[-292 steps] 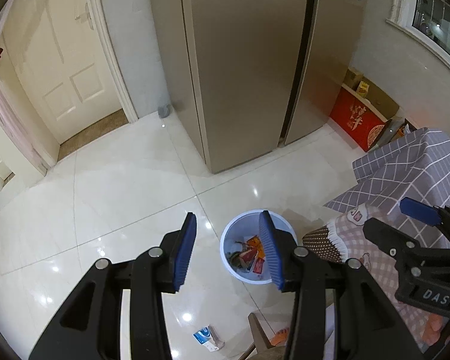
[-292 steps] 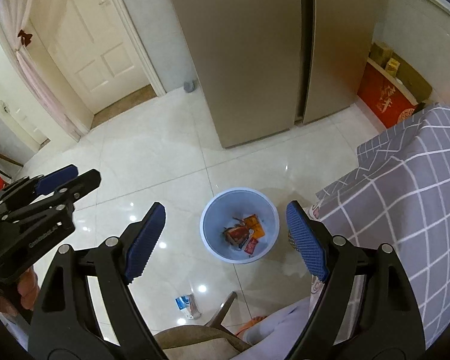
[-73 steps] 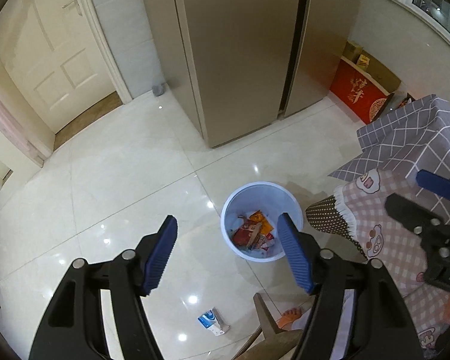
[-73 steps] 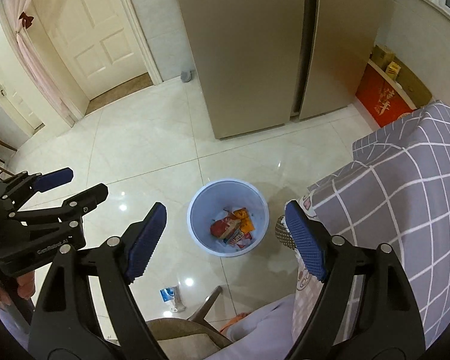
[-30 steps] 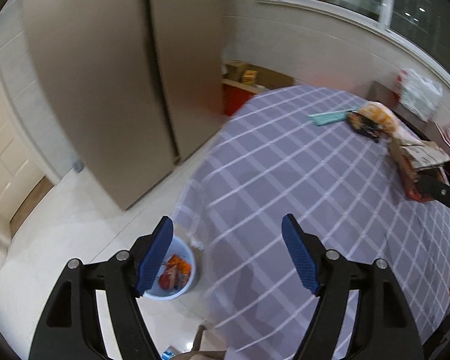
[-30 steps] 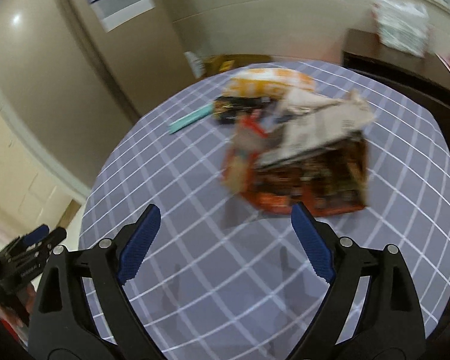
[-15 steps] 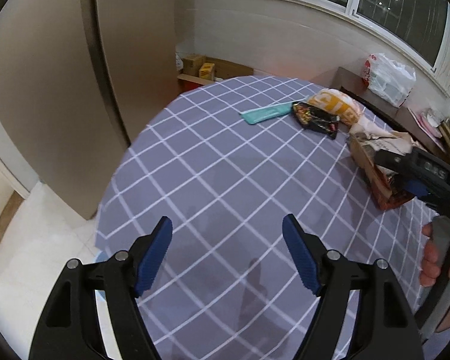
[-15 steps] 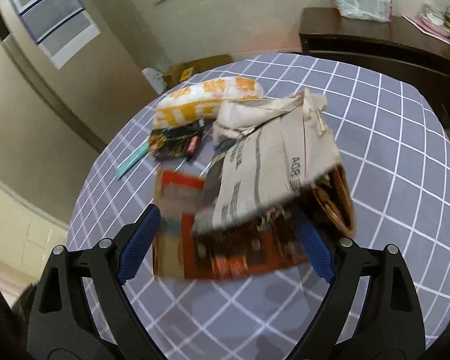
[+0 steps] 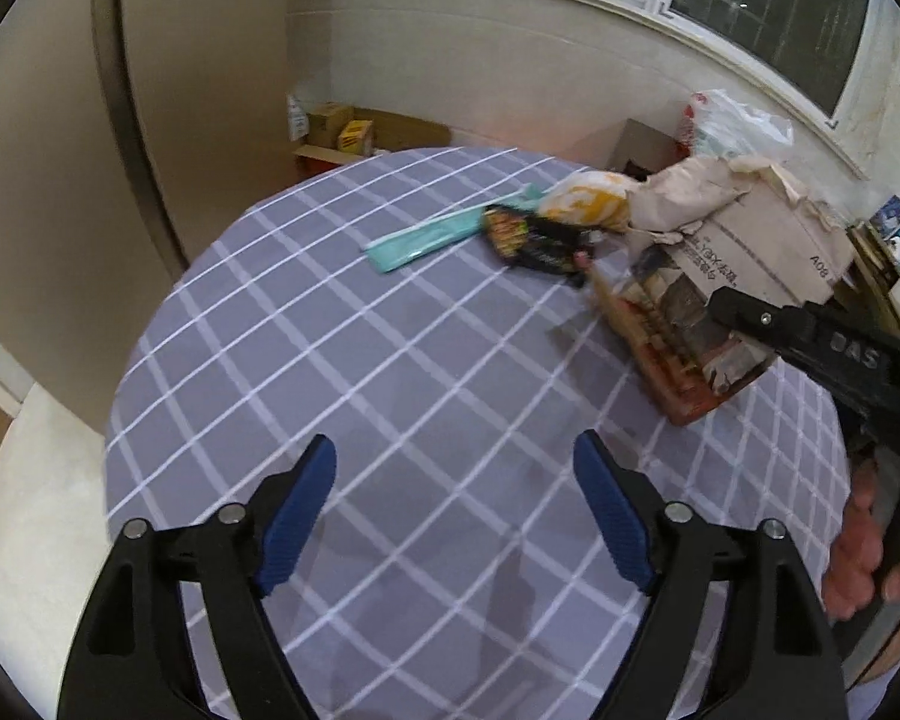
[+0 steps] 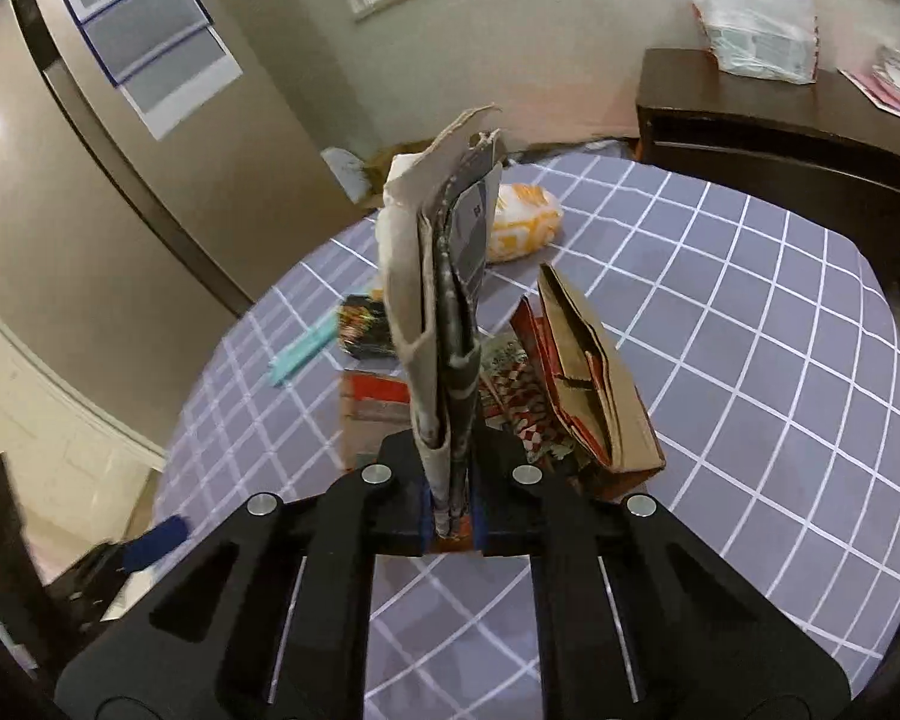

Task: Collect trash
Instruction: 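Grasp the newspaper bundle with the right gripper while the left grasps the red-white box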

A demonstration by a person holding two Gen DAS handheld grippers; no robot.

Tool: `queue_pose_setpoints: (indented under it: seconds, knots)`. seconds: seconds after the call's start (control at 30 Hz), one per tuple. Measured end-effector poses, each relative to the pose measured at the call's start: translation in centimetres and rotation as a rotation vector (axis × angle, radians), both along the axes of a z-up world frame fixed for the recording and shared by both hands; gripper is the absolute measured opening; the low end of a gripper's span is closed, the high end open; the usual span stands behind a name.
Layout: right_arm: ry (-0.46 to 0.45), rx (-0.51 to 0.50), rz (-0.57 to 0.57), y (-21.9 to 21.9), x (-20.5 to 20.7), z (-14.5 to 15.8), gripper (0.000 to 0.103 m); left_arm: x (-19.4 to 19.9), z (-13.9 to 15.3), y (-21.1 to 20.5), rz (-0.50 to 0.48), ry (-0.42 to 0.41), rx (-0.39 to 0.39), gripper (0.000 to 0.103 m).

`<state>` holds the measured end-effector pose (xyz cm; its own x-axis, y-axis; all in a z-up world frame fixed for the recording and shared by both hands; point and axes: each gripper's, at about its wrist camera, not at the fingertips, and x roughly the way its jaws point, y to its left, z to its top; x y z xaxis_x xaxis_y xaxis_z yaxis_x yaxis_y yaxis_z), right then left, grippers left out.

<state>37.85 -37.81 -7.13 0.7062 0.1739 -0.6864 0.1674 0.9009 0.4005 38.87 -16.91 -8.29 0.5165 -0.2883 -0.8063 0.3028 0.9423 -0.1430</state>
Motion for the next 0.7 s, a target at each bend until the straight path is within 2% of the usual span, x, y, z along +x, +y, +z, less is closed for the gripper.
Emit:
queue_pose_setpoints:
  seconds: [0.13,0.23,0.4,0.43,0.47,0.5,0.53,0.57,0.63,0.7]
  knots:
    - [-0.080,-0.016,-0.036,-1.2,-2.2,2.4,0.009,0.4,0.4,-2.5,-0.045,0.012,-0.021,0.084]
    - [-0.109,-0.019,-0.073,-3.1,-3.7,3.5,0.009,1.1,0.1,-4.2,-0.065,0.034,-0.032,0.085]
    - [-0.085,-0.064,-0.144,-5.7,-4.9,3.0,0.009,2.6,-1.1,-7.0,-0.129,0.108,-0.080,0.085]
    - [-0.075,-0.069,-0.150,-6.2,-5.0,2.7,0.009,2.8,-1.3,-7.3,-0.127,0.109,-0.080,0.082]
    - [-0.061,-0.067,-0.157,-6.6,-5.2,2.3,0.009,3.1,-1.5,-7.7,-0.127,0.103,-0.086,0.071]
    - [-0.048,-0.066,-0.159,-6.9,-5.2,1.9,0.009,3.5,-1.8,-8.0,-0.131,0.108,-0.086,0.064]
    - [-0.036,-0.067,-0.160,-7.1,-5.2,1.6,0.009,4.0,-2.2,-8.4,-0.131,0.128,-0.081,0.047]
    - [-0.022,-0.069,-0.162,-7.2,-5.2,1.2,0.009,4.3,-2.5,-8.5,-0.127,0.137,-0.085,0.023]
    - [-0.006,-0.070,-0.157,-7.3,-5.5,0.5,0.009,4.6,-2.7,-8.4,-0.133,0.136,-0.121,0.011]
    - [0.007,-0.069,-0.154,-7.1,-5.5,0.1,0.009,4.1,-2.1,-8.4,-0.142,0.099,-0.099,0.008]
